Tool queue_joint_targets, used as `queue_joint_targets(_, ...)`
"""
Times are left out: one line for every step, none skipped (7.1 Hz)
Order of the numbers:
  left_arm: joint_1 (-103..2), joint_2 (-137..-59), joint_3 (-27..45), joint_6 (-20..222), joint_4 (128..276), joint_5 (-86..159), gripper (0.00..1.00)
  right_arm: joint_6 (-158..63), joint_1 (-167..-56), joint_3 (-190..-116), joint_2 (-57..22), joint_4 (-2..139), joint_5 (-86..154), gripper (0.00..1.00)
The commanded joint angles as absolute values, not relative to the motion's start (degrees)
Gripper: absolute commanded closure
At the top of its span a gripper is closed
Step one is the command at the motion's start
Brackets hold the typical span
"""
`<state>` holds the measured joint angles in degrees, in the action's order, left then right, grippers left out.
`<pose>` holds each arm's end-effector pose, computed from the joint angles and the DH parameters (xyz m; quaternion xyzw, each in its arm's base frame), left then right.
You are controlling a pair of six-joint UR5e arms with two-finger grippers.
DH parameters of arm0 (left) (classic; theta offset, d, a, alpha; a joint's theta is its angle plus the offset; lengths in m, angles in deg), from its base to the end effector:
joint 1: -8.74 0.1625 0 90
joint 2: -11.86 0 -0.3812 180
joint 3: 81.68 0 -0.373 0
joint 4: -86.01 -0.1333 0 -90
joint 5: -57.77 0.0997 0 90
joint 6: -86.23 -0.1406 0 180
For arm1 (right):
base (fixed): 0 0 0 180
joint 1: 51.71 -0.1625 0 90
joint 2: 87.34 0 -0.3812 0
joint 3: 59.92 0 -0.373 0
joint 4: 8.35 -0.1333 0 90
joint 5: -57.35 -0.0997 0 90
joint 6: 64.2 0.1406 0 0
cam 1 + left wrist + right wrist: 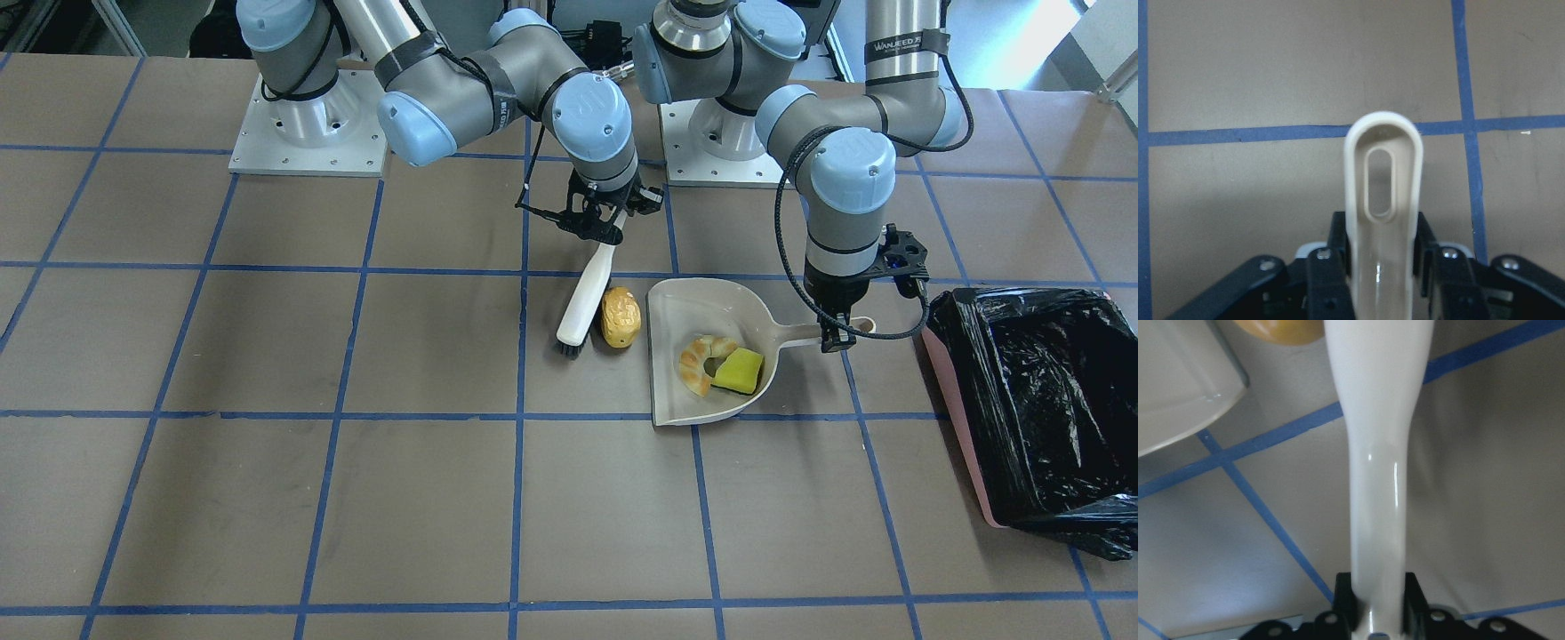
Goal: Sweep and dump trash into bin
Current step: 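Sweep the yellow roll into the dustpan with the right gripper's brush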
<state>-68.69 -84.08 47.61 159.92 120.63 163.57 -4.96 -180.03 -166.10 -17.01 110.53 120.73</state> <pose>-0.0004 -0.4346 0.1612 -0.6834 0.7117 -0.1451 0.0733 0.4729 -0.2818 0.1661 0.1901 0.9527 0.2118 0.1069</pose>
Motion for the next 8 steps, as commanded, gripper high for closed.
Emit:
queue_joint_targets(-68.69,-84.29,47.34,159.88,120.63,163.50,1.00,-5.58,-180.03,-165.75,-20.53,121.23,116.43,0.92)
queue_joint_targets(-68.69,-84.29,47.25,159.27,120.63,163.42,1.00,-7.15,-180.12,-163.48,-21.58,121.72,115.45,0.92)
queue_joint_targets(-68.69,-84.29,47.16,159.79,120.55,163.42,1.00,-8.03,-180.12,-159.98,-23.60,122.33,114.58,0.92)
queue_joint_targets(-68.69,-84.29,47.08,159.70,120.55,163.33,1.00,-8.83,-180.12,-155.51,-25.70,121.38,114.13,0.92)
queue_joint_targets(-68.69,-84.29,47.08,159.79,120.55,163.07,1.00,-9.18,-180.12,-154.68,-25.90,120.76,114.82,0.92)
queue_joint_targets(-68.69,-84.29,47.08,159.88,120.55,163.06,1.00,-11.97,-180.03,-154.67,-25.64,118.15,114.92,0.92)
queue_joint_targets(-68.69,-84.29,47.08,159.88,120.55,163.06,1.00,-11.91,-180.03,-154.32,-25.81,117.86,114.22,0.93)
queue_joint_targets(-68.69,-84.38,47.08,159.79,120.81,162.80,1.00,-11.82,-180.12,-154.14,-25.90,118.38,113.95,0.93)
